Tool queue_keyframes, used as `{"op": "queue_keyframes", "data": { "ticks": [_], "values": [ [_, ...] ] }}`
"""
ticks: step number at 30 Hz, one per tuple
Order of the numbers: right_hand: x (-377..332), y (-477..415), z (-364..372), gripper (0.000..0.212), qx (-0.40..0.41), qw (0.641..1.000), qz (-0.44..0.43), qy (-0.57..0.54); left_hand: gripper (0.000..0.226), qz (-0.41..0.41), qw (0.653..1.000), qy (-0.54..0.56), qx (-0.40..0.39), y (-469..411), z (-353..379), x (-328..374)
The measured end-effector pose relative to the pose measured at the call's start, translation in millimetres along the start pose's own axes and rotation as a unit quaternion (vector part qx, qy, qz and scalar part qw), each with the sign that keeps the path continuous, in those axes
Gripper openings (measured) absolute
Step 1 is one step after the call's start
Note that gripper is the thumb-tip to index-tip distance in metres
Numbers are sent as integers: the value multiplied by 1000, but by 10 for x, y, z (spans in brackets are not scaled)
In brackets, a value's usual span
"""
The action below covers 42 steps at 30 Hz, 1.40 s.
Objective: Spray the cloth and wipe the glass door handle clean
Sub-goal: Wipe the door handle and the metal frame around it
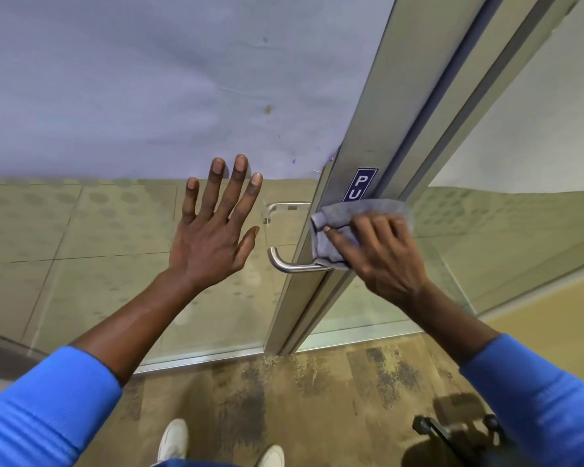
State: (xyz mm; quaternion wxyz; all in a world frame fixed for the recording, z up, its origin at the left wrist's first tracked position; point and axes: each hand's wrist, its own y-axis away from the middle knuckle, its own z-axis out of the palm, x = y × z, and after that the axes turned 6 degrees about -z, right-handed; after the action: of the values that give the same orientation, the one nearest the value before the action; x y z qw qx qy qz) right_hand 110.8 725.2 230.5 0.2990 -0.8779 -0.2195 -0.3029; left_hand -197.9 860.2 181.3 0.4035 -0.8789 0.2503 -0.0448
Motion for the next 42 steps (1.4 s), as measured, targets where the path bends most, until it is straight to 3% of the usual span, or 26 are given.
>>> {"op": "queue_keyframes", "data": {
  "ticks": [6, 9, 12, 15, 23, 27, 29, 30, 35, 37, 40, 42],
  "values": [
    [273, -207, -39, 53, 157, 975, 131, 87, 109, 2, 1000, -8, 2, 2, 3, 14],
    [202, -324, -98, 51, 208, 953, 209, 76, 109, 1, 1000, -8, 5, 1, 8, 2],
    [-45, -357, -95, 67, 190, 928, 321, 7, 107, 1, 1000, -10, 6, 6, 23, -22],
    [-339, -338, 7, 89, 161, 881, 438, -83, 104, 4, 1000, -16, 3, 19, 22, -34],
    [-1124, -98, 201, 71, 70, 759, 575, -298, 106, 9, 1000, -17, -4, 11, -19, -50],
    [-1152, -148, 248, 67, 114, 674, 639, -353, 107, 5, 1000, -11, -18, 5, -70, -19],
    [-1184, -208, 227, 64, 140, 613, 671, -394, 108, 1, 1000, -7, -20, 9, -87, -9],
    [-1206, -230, 226, 59, 160, 562, 692, -424, 108, -1, 1000, -5, -23, 10, -101, -4],
    [-1257, -306, 205, 36, 245, 207, 742, -589, 111, -6, 999, 7, -32, 19, -166, 6],
    [-1241, -315, 192, 41, 251, 100, 737, -620, 117, -12, 999, 11, -37, 14, -196, 13],
    [-1203, -267, 222, 46, 232, -22, 712, -663, 121, -22, 999, 17, -40, 18, -229, 56],
    [-1209, -247, 228, 42, 212, -54, 703, -677, 122, -35, 998, 22, -42, 23, -240, 99]
  ]
}}
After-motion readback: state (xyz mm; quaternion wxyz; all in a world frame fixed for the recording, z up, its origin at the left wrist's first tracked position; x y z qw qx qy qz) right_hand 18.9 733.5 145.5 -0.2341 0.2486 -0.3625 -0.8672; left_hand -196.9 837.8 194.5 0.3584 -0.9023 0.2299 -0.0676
